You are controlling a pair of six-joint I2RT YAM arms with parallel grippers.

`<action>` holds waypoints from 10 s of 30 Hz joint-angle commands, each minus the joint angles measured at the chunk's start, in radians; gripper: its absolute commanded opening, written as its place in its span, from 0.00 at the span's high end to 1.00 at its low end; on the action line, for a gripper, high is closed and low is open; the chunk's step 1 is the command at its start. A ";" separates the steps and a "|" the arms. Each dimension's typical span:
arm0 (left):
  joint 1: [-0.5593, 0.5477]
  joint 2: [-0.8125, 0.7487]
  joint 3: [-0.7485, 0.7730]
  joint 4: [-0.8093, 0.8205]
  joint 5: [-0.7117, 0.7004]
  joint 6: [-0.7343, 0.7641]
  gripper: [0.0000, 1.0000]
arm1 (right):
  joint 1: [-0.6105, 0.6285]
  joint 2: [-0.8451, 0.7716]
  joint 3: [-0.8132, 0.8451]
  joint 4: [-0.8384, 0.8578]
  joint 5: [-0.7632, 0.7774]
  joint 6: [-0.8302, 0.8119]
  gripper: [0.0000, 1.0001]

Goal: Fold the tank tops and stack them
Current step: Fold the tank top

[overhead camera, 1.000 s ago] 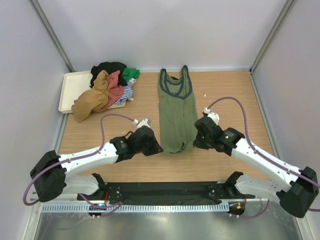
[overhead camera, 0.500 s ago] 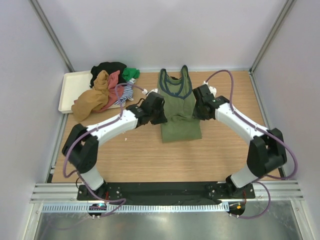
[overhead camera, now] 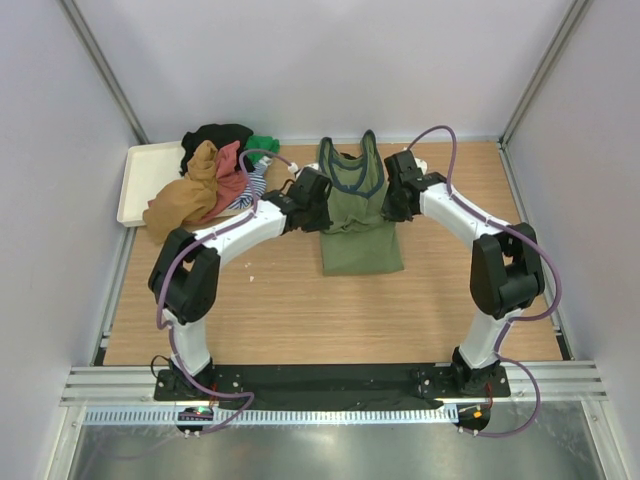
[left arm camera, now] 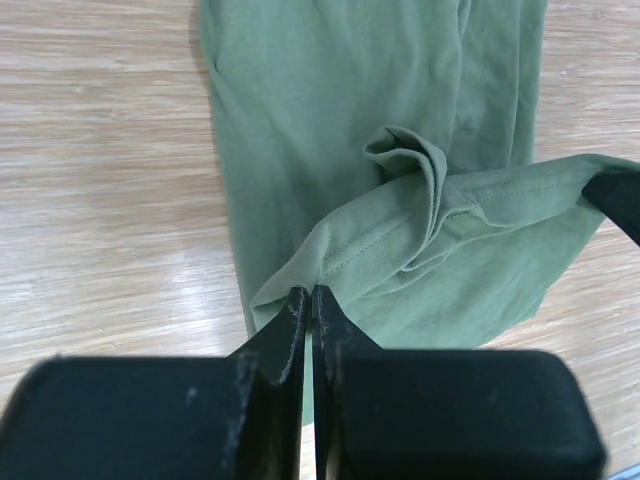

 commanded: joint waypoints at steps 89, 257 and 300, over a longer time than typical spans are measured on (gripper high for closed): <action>-0.026 -0.174 -0.512 0.324 0.213 -0.077 1.00 | -0.138 -0.456 -0.696 0.253 -0.227 -0.039 0.98; 0.230 -0.369 -0.480 0.307 0.539 -0.212 1.00 | 0.022 -0.132 -0.092 0.532 -0.307 0.050 0.99; 0.250 0.163 0.026 0.132 0.347 -0.009 0.71 | 0.148 -0.367 -0.640 0.349 -0.122 0.054 0.53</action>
